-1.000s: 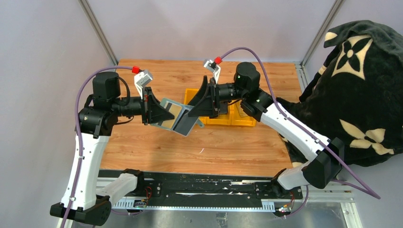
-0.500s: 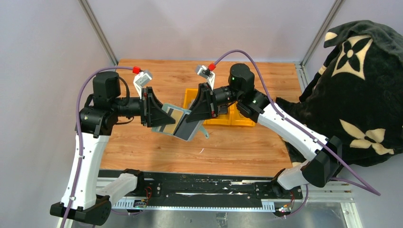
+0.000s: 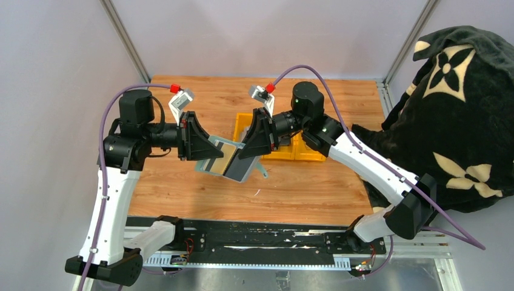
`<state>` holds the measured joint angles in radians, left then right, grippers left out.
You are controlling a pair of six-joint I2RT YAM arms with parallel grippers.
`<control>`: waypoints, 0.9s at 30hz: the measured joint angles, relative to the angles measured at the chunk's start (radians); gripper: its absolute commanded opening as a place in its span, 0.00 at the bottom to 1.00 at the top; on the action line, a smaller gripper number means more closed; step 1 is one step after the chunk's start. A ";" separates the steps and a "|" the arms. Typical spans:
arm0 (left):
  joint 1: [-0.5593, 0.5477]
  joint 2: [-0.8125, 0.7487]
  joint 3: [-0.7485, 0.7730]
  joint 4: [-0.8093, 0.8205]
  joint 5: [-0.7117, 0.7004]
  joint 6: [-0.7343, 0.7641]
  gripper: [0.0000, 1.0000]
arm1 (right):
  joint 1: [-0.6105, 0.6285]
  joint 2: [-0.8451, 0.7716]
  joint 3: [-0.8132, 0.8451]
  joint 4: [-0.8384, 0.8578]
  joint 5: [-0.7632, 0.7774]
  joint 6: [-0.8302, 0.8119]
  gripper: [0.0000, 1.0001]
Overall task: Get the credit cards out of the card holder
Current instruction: Remove the credit card from the card holder.
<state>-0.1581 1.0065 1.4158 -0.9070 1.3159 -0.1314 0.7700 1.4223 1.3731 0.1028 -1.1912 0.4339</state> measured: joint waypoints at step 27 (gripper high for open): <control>0.046 0.000 -0.042 0.119 -0.386 -0.153 0.00 | 0.037 -0.042 -0.074 0.161 0.499 0.354 0.45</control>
<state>-0.1120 1.0069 1.3743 -0.7876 0.9295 -0.2848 0.8074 1.3800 1.2995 0.2638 -0.6918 0.7876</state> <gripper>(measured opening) 0.057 0.466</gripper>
